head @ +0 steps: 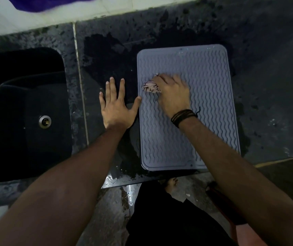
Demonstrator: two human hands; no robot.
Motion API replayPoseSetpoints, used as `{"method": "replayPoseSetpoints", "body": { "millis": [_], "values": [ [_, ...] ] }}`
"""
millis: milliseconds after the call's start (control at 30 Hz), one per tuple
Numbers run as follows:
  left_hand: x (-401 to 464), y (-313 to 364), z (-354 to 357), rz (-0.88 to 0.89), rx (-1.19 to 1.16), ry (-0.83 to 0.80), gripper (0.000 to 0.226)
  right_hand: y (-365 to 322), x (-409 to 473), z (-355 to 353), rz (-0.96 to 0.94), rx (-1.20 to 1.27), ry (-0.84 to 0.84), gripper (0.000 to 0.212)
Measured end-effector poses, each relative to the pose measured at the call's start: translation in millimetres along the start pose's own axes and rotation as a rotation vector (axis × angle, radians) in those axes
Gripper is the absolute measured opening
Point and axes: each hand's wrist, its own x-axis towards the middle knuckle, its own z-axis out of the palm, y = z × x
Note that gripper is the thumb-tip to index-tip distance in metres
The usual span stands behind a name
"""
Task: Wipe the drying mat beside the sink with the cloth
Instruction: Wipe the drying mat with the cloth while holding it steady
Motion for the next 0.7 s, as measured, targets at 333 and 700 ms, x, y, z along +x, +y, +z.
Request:
{"method": "replayPoseSetpoints", "body": {
  "millis": [333, 700],
  "values": [
    [-1, -2, 1, 0.021, 0.009, 0.010, 0.086, 8, -5, -2, -0.095, 0.003, 0.019, 0.058],
    [0, -3, 1, 0.026, 0.002, 0.006, 0.086, 4, 31, -4, -0.063, 0.001, -0.010, 0.047]
  ]
}}
